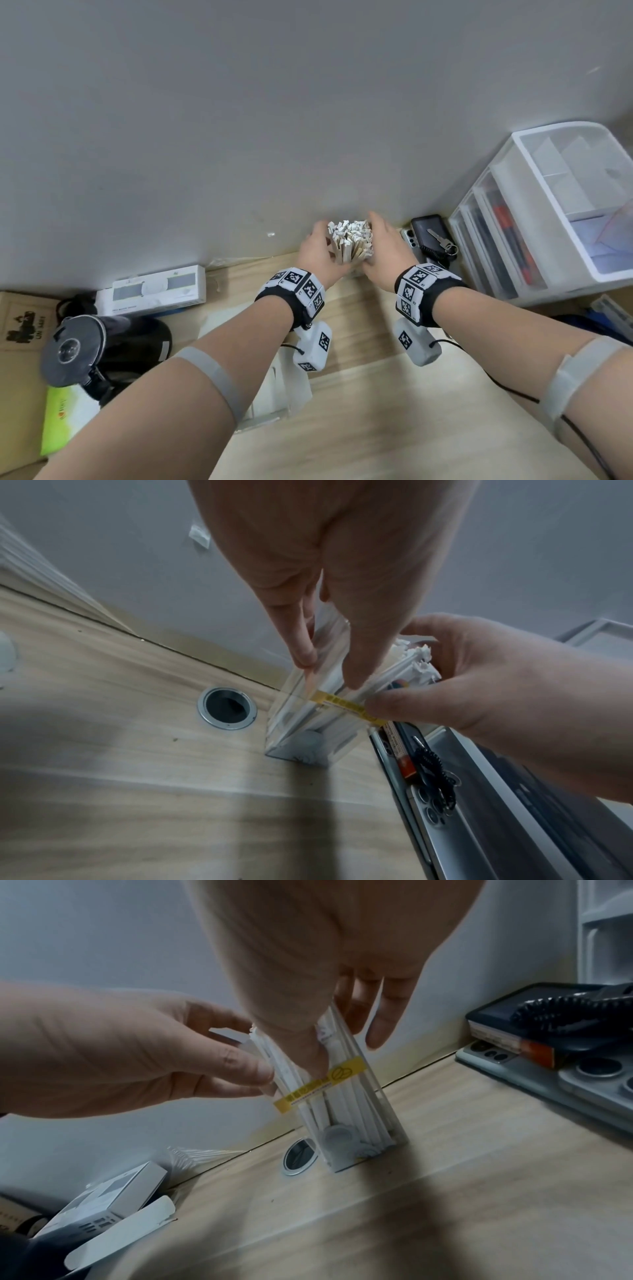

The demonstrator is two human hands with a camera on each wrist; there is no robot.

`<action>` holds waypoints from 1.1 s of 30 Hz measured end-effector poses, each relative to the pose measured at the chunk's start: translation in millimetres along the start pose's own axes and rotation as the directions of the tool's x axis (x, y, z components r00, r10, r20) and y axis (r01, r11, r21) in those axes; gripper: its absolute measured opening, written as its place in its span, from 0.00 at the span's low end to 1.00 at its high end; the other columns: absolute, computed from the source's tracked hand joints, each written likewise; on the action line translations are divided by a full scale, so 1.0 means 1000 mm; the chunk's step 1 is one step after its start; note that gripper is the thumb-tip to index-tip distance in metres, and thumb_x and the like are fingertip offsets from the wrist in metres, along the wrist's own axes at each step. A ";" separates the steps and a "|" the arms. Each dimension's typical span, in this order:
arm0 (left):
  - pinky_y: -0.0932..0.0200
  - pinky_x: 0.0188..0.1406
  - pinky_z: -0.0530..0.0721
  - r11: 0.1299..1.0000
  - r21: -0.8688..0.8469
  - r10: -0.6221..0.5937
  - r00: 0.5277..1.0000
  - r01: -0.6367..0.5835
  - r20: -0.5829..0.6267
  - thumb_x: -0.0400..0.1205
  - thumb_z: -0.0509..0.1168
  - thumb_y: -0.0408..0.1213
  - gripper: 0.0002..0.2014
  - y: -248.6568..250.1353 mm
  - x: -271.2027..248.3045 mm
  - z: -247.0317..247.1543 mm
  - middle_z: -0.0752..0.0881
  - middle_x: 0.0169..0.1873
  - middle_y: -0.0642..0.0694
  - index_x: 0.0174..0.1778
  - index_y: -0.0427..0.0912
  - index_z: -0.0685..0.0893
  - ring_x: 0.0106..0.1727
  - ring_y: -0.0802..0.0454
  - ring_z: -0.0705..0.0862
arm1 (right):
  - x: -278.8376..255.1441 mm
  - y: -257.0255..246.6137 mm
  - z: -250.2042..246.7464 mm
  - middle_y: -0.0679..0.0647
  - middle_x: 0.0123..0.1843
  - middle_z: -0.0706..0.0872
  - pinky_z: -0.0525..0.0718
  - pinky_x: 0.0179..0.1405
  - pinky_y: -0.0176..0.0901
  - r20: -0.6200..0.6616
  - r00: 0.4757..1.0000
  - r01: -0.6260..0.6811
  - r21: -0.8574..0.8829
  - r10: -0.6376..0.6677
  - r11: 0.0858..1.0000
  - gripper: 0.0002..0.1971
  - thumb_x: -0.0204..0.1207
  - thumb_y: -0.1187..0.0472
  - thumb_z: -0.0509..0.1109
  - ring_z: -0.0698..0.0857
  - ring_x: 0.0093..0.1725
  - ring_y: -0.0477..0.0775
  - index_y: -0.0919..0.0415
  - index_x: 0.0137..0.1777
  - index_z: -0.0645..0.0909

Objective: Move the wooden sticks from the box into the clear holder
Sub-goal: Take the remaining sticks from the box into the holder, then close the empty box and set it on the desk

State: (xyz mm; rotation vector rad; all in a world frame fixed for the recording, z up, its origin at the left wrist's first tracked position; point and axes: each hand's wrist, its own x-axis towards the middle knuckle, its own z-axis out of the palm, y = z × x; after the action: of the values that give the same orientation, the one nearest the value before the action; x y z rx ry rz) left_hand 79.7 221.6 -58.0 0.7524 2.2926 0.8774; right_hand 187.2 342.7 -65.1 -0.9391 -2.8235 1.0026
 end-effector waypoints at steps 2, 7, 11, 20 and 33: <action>0.45 0.56 0.89 1.000 0.000 -0.018 1.000 0.018 0.014 0.68 0.84 0.39 0.48 0.001 -0.006 -0.003 0.81 0.59 0.46 0.79 0.42 0.64 0.53 0.45 0.87 | -0.004 -0.001 0.000 0.61 0.79 0.68 0.74 0.74 0.53 -0.013 0.999 -0.036 -0.007 0.036 0.999 0.54 0.67 0.61 0.81 0.71 0.77 0.62 0.61 0.85 0.49; 0.46 0.58 0.88 0.994 0.076 -0.082 0.997 0.080 0.016 0.72 0.80 0.36 0.50 -0.008 -0.029 -0.021 0.77 0.64 0.43 0.85 0.42 0.57 0.52 0.46 0.85 | -0.029 -0.014 -0.006 0.61 0.74 0.66 0.72 0.73 0.52 -0.130 0.986 -0.109 -0.042 0.103 0.993 0.56 0.60 0.58 0.82 0.70 0.74 0.63 0.62 0.84 0.52; 0.57 0.53 0.81 0.990 0.088 -0.105 0.993 0.109 -0.054 0.77 0.75 0.34 0.38 -0.024 -0.057 -0.047 0.77 0.69 0.41 0.82 0.40 0.65 0.53 0.48 0.83 | -0.051 -0.033 -0.001 0.61 0.69 0.72 0.73 0.70 0.51 -0.299 0.950 -0.077 0.056 0.090 0.995 0.40 0.66 0.59 0.75 0.74 0.69 0.62 0.66 0.78 0.65; 0.46 0.63 0.81 0.930 0.188 -0.209 0.877 0.315 -0.432 0.78 0.68 0.38 0.16 -0.114 -0.148 -0.123 0.83 0.58 0.39 0.61 0.37 0.83 0.62 0.38 0.81 | -0.109 -0.095 0.072 0.57 0.65 0.84 0.81 0.63 0.49 0.386 0.893 -0.329 0.211 0.231 0.920 0.27 0.77 0.47 0.68 0.84 0.60 0.57 0.59 0.72 0.75; 0.50 0.54 0.90 0.733 -0.010 -0.677 0.727 0.681 -0.111 0.67 0.66 0.58 0.26 -0.192 -0.227 -0.133 0.88 0.45 0.42 0.53 0.41 0.83 0.49 0.39 0.89 | -0.140 -0.113 0.117 0.56 0.47 0.90 0.85 0.48 0.46 0.341 0.863 -0.476 0.305 0.372 0.825 0.21 0.59 0.55 0.85 0.88 0.47 0.57 0.60 0.49 0.82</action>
State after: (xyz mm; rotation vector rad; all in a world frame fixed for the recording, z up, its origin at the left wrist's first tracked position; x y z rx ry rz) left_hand 88.4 -103.8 -44.7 -0.1696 2.4005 0.5298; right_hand 218.6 130.6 -66.4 -1.5187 -2.4839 1.7763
